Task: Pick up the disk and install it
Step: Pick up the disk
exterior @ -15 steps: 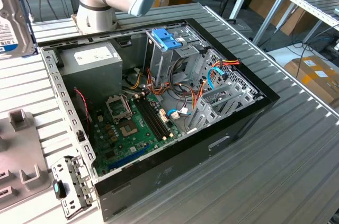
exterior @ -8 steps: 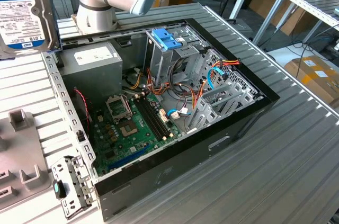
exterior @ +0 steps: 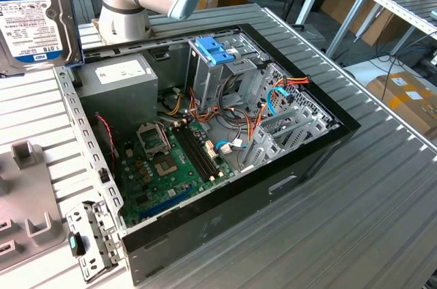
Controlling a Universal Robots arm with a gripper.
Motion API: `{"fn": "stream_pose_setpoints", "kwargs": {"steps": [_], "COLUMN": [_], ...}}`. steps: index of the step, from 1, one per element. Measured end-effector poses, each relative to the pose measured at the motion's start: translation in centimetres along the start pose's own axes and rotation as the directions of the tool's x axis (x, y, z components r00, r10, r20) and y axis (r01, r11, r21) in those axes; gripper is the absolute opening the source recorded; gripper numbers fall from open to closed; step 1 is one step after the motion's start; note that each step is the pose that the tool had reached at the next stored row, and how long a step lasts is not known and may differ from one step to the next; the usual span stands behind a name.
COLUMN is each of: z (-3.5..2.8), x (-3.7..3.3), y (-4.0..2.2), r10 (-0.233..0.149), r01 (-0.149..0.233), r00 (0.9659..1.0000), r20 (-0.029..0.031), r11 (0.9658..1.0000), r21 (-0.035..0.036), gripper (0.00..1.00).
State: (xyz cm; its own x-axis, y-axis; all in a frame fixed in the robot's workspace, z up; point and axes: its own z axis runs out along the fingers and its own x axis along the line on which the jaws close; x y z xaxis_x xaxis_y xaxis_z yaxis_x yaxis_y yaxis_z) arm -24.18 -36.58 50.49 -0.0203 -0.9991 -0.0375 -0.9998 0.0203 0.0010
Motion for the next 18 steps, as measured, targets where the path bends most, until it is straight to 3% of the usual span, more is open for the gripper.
{"fn": "stream_pose_setpoints", "kwargs": {"steps": [4,8,11,13,15,18], "z": [0.0,0.0,0.0,0.0,0.0,0.0], "x": [-0.01,-0.03,-0.06,-0.08,-0.1,-0.13], "y": [-0.57,-1.6,-3.34,-4.08,-5.34,-6.33], "r10": [0.0,0.0,0.0,0.0,0.0,0.0], "r01": [0.0,0.0,0.0,0.0,0.0,0.0], "r00": [1.0,1.0,1.0,1.0,1.0,1.0], "r20": [0.0,0.0,0.0,0.0,0.0,0.0], "r11": [1.0,1.0,1.0,1.0,1.0,1.0], "r21": [0.0,0.0,0.0,0.0,0.0001,0.0], "gripper": [0.35,0.35,0.35,0.35,0.35,0.35]}}
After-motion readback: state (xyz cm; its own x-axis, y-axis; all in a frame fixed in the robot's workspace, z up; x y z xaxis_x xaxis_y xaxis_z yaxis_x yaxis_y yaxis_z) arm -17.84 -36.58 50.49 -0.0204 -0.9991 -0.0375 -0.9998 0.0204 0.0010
